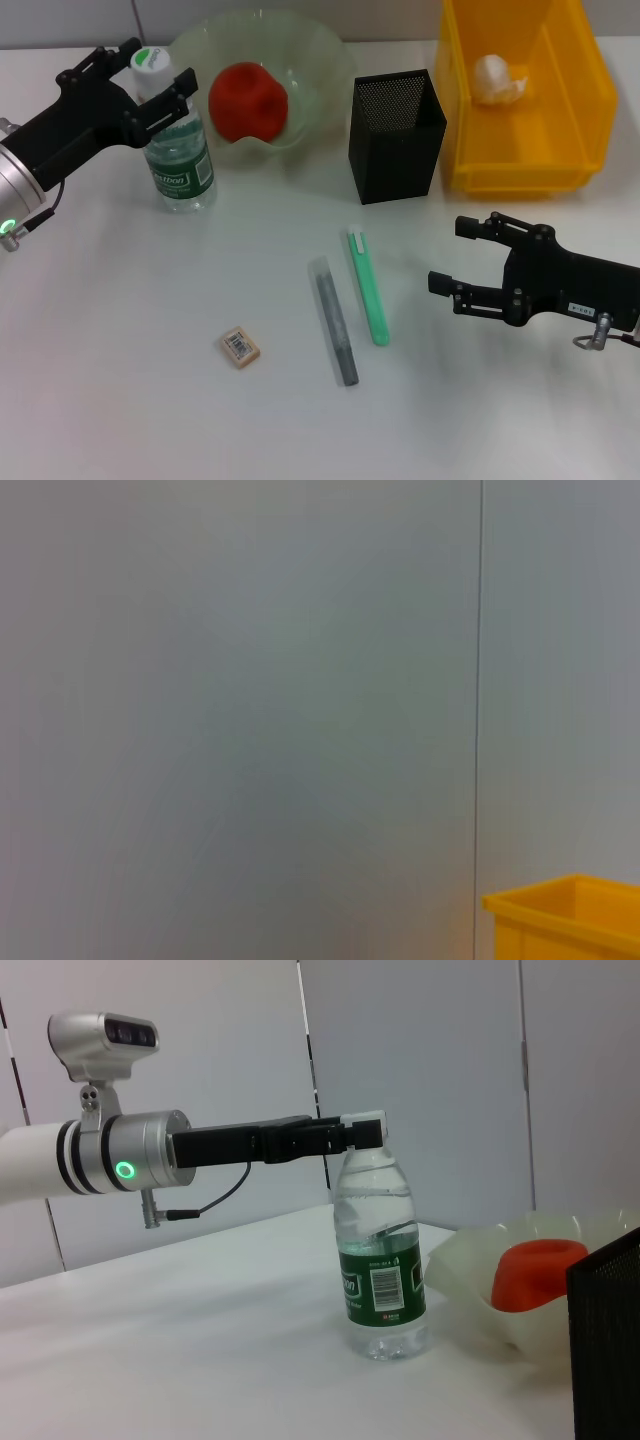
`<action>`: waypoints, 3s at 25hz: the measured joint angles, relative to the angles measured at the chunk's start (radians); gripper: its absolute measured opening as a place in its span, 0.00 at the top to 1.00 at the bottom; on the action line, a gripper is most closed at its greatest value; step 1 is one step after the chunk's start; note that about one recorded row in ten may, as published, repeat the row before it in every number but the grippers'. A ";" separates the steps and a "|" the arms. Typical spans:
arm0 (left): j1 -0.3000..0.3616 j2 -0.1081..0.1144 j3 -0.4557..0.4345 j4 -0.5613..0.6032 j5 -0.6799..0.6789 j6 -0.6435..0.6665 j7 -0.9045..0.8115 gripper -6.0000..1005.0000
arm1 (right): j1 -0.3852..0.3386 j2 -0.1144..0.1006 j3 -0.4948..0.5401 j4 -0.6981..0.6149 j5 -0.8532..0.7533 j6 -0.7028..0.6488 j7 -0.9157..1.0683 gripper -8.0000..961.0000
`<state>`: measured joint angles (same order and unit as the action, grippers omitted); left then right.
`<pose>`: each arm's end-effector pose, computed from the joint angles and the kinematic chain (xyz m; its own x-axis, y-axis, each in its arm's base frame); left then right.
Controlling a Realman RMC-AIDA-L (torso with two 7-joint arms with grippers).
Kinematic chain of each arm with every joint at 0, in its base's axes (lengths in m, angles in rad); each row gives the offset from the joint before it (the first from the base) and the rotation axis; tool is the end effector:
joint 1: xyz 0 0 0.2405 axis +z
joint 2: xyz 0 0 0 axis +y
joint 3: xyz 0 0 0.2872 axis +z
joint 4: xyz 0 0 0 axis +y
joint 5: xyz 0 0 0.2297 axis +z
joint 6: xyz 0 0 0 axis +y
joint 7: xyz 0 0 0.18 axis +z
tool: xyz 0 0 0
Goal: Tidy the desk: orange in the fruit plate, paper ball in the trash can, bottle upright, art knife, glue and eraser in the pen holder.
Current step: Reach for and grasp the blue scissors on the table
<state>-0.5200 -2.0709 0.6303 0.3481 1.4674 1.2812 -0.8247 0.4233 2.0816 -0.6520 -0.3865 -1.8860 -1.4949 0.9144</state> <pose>-0.3092 0.4133 -0.0299 0.7153 0.0277 0.6982 0.5512 -0.6365 -0.5395 0.3267 0.3227 -0.0828 0.7949 -0.1971 -0.5739 -0.4131 -0.8686 -0.2738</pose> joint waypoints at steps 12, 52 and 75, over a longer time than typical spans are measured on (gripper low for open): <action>0.000 0.000 0.000 0.000 -0.003 0.003 -0.002 0.20 | 0.000 0.000 0.000 0.000 -0.003 -0.002 0.001 0.13; 0.193 0.069 0.289 0.134 0.262 0.429 -0.193 0.20 | 0.002 0.000 0.000 0.000 0.001 -0.012 0.013 0.13; 0.207 0.065 0.285 0.021 0.270 0.311 -0.056 0.20 | 0.002 0.000 0.000 0.000 0.003 -0.002 0.021 0.13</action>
<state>-0.3128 -2.0063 0.9158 0.3688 1.7378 1.5925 -0.8811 0.4254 2.0817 -0.6519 -0.3865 -1.8834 -1.4971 0.9357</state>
